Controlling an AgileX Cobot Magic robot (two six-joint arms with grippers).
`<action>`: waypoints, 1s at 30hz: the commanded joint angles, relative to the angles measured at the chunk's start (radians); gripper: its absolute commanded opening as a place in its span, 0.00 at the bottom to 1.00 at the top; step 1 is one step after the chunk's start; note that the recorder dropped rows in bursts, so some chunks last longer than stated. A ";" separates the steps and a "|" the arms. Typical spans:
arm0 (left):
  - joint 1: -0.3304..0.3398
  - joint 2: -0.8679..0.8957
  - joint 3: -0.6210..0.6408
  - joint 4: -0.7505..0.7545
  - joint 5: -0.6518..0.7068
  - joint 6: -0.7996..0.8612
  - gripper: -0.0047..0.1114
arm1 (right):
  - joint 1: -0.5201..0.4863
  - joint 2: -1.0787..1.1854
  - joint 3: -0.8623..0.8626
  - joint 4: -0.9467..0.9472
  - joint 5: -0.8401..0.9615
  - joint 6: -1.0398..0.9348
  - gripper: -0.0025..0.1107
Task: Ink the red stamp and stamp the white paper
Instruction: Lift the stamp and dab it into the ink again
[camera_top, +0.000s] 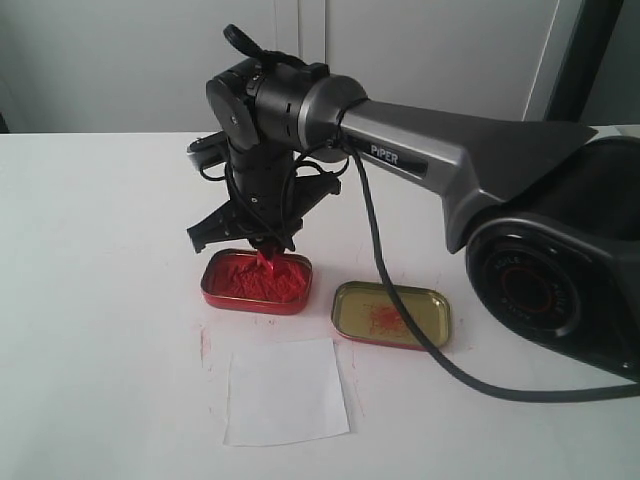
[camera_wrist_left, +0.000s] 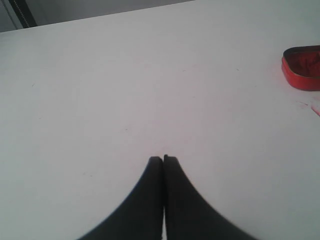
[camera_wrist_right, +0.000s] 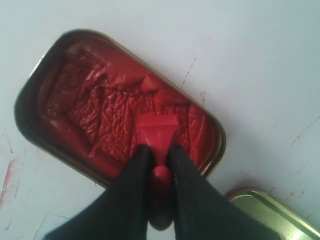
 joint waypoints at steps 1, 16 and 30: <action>0.001 -0.003 0.003 -0.003 -0.005 0.003 0.04 | -0.003 -0.014 0.003 -0.005 0.035 0.004 0.02; 0.001 -0.003 0.003 -0.003 -0.005 0.003 0.04 | -0.003 -0.077 0.004 0.112 0.051 -0.035 0.02; 0.001 -0.003 0.003 -0.003 -0.005 0.003 0.04 | 0.025 -0.119 0.004 0.167 0.051 -0.057 0.02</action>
